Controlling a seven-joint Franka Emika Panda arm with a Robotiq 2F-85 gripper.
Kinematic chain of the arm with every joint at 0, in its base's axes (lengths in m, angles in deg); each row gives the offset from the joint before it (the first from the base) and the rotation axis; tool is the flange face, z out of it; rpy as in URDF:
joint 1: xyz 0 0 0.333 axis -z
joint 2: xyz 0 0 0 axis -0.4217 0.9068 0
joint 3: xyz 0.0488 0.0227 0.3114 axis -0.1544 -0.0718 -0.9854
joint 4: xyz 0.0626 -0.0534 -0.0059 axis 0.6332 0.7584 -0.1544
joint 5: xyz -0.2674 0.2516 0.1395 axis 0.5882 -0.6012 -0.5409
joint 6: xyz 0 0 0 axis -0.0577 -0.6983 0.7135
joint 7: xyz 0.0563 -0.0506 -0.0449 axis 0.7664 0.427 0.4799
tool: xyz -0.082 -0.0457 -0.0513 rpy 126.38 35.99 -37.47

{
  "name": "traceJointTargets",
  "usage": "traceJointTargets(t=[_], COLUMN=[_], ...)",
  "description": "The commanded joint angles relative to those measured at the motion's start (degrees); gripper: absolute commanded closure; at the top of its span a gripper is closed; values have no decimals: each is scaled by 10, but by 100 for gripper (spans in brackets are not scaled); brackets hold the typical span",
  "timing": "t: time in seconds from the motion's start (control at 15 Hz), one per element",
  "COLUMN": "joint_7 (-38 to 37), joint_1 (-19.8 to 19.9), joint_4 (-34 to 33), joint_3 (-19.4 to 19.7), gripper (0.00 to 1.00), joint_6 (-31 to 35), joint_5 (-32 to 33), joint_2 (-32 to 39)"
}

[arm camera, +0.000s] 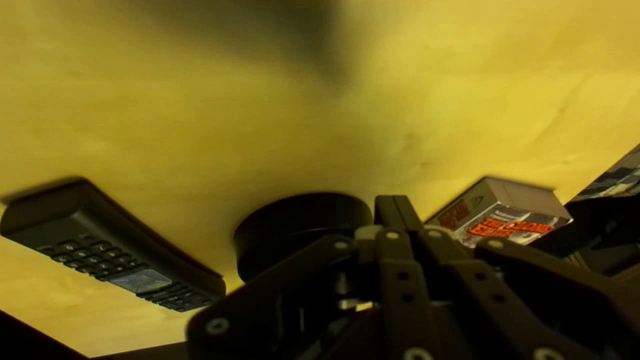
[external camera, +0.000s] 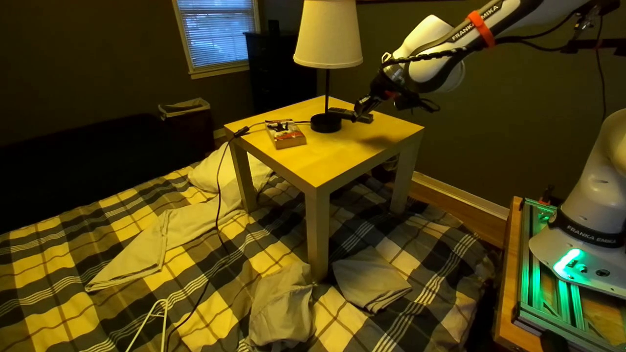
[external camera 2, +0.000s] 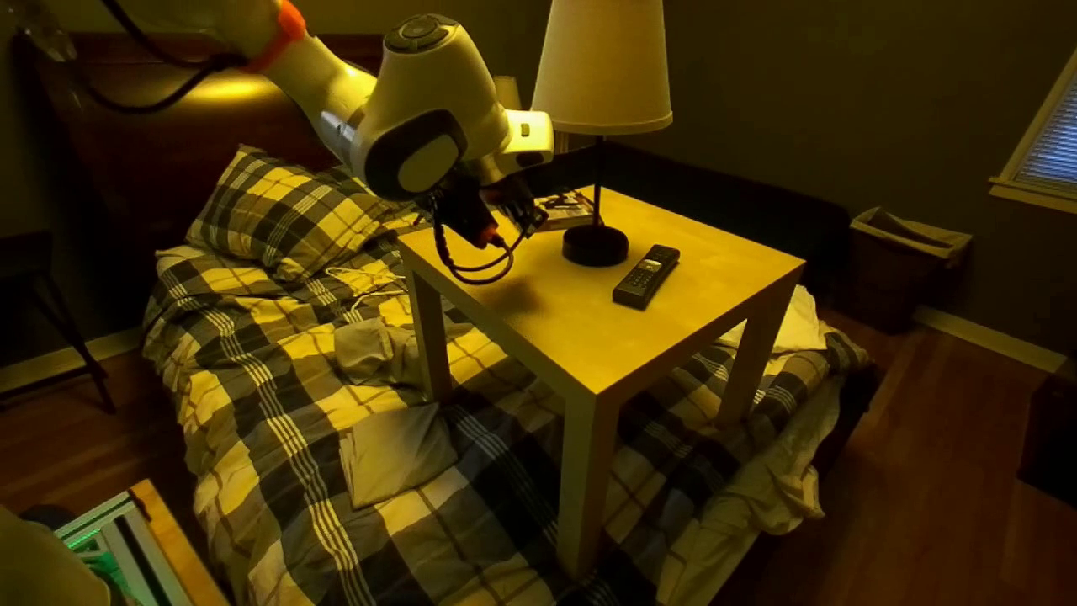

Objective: Press the button on the base of the lamp to turn it on

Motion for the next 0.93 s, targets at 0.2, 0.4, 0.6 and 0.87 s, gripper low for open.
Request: traceJointTargets(t=[0.2, 0.4, 0.6, 0.87], joint_7=[119, 150, 159, 166], joint_1=[8, 24, 45, 73], joint_4=[-66, -87, -100, -113], joint_3=[-20, -35, -46, -62], gripper=[100, 100, 100, 100], joint_6=[77, 112, 140, 163], joint_5=[-97, -108, -95, -84], joint_2=[76, 104, 130, 157])
